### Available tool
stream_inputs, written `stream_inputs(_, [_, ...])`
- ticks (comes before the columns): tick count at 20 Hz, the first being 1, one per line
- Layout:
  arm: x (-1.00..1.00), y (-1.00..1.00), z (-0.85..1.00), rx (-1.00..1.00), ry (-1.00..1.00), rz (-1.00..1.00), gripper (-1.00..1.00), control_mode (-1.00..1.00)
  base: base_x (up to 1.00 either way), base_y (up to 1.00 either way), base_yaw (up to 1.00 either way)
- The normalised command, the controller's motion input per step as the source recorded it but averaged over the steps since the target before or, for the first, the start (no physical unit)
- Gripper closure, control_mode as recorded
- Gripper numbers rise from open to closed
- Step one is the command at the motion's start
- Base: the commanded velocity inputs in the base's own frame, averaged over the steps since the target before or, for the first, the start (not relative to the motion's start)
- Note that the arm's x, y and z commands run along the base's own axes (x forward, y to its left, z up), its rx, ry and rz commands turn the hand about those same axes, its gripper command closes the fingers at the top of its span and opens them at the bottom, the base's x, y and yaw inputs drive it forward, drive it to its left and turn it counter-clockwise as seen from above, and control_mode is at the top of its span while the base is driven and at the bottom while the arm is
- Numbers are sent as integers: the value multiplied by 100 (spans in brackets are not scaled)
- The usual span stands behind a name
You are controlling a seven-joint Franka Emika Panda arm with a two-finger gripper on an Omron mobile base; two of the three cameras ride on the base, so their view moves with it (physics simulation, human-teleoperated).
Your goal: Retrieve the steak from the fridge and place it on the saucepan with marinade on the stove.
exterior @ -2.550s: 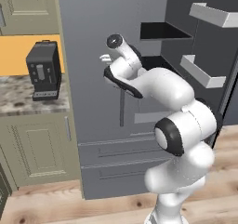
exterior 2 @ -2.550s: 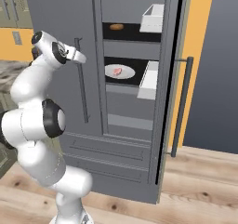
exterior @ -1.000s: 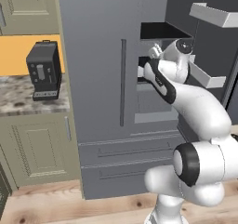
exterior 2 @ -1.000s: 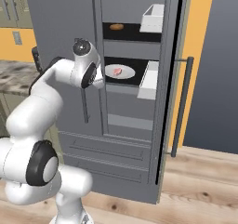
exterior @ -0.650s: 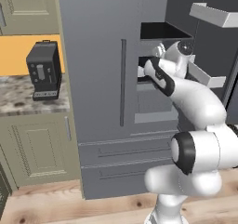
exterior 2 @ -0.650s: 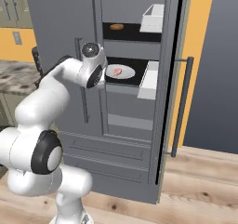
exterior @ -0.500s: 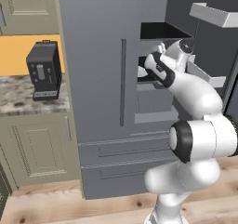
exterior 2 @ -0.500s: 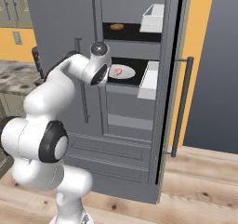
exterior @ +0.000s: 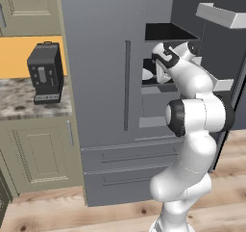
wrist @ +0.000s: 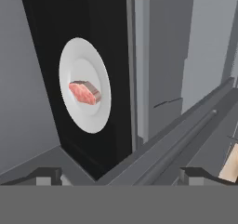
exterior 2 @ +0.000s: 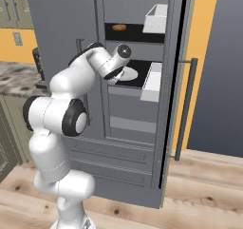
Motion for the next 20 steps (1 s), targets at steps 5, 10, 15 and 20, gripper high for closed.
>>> stream_inputs(5, [80, 3, -37, 8, -3, 13, -100, -100, 0, 0, 0])
stream_inputs(10, [49, 35, -5, 8, 0, 14, -100, -100, 0, 0, 0])
stream_inputs(15, [41, 54, 0, 5, 0, 13, -100, -100, 0, 0, 0])
stream_inputs(20, [3, 56, 0, 0, 0, 14, -100, -100, 0, 0, 0])
